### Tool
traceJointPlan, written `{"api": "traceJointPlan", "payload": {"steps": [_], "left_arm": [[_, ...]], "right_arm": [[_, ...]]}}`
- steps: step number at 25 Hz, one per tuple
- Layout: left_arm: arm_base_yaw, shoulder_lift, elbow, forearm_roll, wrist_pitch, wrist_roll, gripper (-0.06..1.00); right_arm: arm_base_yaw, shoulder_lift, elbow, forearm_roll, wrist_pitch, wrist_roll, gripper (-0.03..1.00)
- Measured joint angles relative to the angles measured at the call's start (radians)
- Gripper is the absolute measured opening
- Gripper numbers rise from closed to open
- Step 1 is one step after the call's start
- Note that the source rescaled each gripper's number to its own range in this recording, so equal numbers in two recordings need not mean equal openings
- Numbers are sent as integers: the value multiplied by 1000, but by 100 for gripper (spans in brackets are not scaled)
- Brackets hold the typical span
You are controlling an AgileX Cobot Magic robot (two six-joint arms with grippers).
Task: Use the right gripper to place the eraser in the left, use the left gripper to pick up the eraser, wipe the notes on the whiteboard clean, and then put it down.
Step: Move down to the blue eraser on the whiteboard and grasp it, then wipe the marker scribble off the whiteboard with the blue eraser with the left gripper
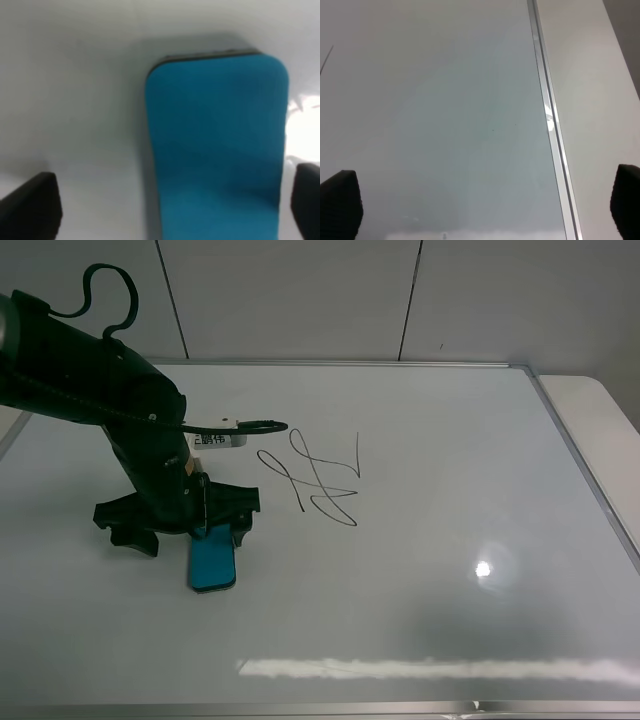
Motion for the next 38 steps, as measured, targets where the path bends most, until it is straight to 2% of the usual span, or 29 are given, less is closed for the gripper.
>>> {"api": "traceJointPlan", "payload": {"steps": [1, 2, 4, 6, 7, 18, 23, 28, 31, 38], "left_arm": [[0, 0, 0, 2, 0, 0, 74], [0, 0, 0, 4, 0, 0, 64], [0, 0, 0, 4, 0, 0, 37], [0, 0, 0, 4, 0, 0, 3], [0, 0, 0, 6, 0, 1, 1], [0, -5, 0, 16, 17, 36, 1], [0, -55, -15, 23, 95, 82, 1], [0, -93, -121, 35, 212, 174, 1], [-3, -84, -213, 37, 231, 242, 1], [-72, 80, -472, 32, 305, 403, 1]], "right_arm": [[0, 0, 0, 0, 0, 0, 100], [0, 0, 0, 0, 0, 0, 100], [0, 0, 0, 0, 0, 0, 100], [0, 0, 0, 0, 0, 0, 100], [0, 0, 0, 0, 0, 0, 100], [0, 0, 0, 0, 0, 0, 100], [0, 0, 0, 0, 0, 0, 100], [0, 0, 0, 0, 0, 0, 100], [0, 0, 0, 0, 0, 0, 100], [0, 0, 0, 0, 0, 0, 100]]}}
